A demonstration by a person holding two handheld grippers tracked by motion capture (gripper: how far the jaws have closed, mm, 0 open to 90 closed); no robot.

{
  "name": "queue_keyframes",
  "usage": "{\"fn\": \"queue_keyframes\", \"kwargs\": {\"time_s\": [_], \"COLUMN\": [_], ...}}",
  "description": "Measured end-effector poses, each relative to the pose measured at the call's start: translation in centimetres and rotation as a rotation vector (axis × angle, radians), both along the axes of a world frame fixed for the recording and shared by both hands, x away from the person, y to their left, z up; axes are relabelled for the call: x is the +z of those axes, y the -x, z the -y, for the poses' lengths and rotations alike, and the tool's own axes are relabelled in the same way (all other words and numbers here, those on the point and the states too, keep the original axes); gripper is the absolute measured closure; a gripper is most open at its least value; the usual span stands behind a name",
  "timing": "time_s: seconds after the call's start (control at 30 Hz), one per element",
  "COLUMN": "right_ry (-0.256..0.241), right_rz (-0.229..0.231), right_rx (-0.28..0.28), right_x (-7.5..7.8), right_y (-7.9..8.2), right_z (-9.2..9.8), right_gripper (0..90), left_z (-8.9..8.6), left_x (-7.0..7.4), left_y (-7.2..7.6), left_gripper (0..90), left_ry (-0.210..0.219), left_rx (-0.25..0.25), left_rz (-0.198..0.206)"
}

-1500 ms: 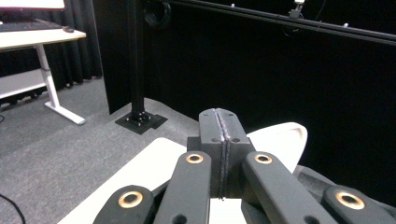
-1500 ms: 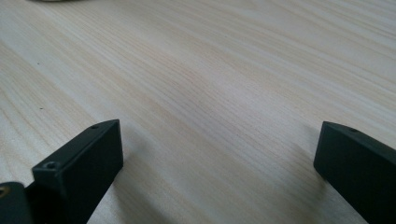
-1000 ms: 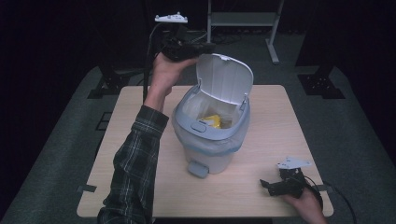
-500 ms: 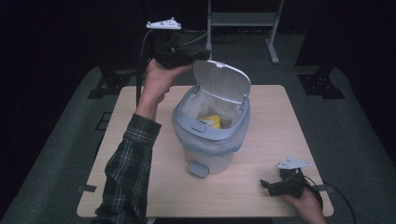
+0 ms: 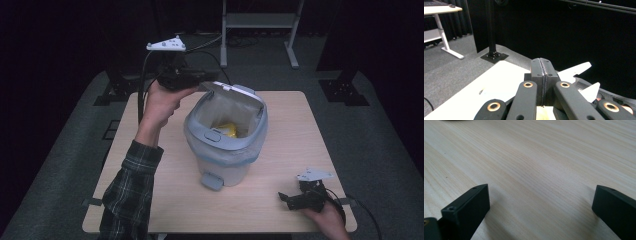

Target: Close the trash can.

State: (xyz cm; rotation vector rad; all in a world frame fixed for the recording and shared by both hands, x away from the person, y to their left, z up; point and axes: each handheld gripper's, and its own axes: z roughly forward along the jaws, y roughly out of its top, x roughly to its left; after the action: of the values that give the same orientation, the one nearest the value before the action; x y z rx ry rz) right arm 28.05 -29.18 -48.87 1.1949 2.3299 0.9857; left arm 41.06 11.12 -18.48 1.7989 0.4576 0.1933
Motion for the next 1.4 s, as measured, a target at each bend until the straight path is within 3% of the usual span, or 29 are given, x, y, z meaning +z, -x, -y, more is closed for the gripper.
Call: {"fn": "queue_keyframes", "kwargs": {"time_s": [0.5,1.4], "right_ry": [0.000,0.000], "right_rz": [0.000,0.000], "right_rx": [0.000,0.000], "right_x": [0.0,0.0], "right_y": [0.0,0.0], "right_z": [0.0,0.0], "right_gripper": [0.3,0.3], "left_z": [-1.0,-1.0], "left_x": [-2.7,-7.0], "left_y": [2.4,5.7], "left_gripper": [90.0,89.9], "left_ry": [-0.004,-0.031], "left_rx": [-0.018,-0.041], "left_rz": [-0.007,-0.019]}}
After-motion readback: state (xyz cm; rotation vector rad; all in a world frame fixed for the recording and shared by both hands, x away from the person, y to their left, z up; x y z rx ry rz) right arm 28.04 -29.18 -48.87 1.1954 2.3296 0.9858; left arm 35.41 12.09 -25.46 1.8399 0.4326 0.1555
